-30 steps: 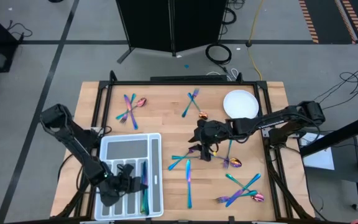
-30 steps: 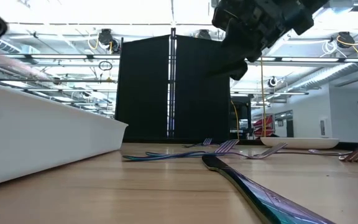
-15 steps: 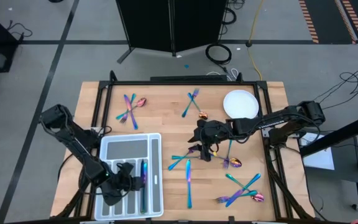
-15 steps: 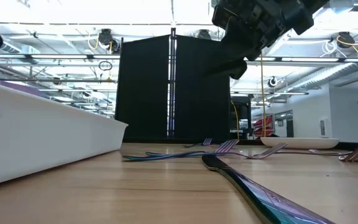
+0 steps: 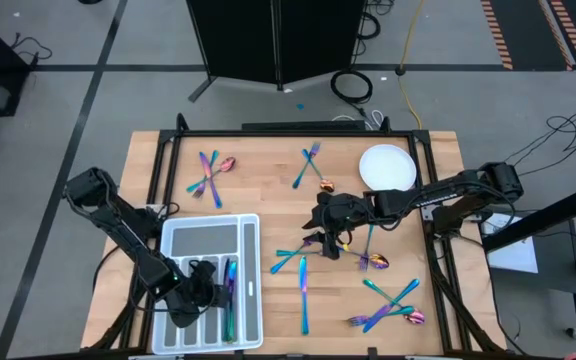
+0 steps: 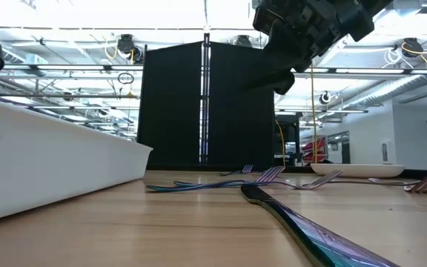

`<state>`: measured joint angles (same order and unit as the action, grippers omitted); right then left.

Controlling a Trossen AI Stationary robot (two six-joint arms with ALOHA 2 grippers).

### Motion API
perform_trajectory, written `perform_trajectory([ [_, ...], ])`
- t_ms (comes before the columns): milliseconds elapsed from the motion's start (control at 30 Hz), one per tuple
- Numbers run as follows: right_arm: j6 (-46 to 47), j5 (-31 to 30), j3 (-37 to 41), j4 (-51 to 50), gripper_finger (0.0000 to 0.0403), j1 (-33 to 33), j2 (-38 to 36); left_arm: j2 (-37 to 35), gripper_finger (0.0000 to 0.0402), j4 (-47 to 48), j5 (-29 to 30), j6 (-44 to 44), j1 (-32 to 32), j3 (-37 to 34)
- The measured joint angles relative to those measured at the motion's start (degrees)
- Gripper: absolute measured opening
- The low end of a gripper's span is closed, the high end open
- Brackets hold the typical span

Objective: Sort silverware
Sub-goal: Put the top right iridescent knife into the cutlery tray, then put the bottom left iridescent knife into the cutlery tray

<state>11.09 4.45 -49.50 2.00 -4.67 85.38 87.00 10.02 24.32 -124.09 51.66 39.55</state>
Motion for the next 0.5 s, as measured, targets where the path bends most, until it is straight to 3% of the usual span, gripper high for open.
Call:
perform_trajectory([
  [300,0.1,0.0,0.0,0.0,0.0139,0.0,0.0,0.0,0.0103,-0.1,-0.9,-0.1,-0.3,0.0],
  [500,0.0,0.0,0.0,0.0,0.0139,0.0,0.0,-0.9,0.0114,0.0,-2.0,-1.3,-0.3,0.0],
])
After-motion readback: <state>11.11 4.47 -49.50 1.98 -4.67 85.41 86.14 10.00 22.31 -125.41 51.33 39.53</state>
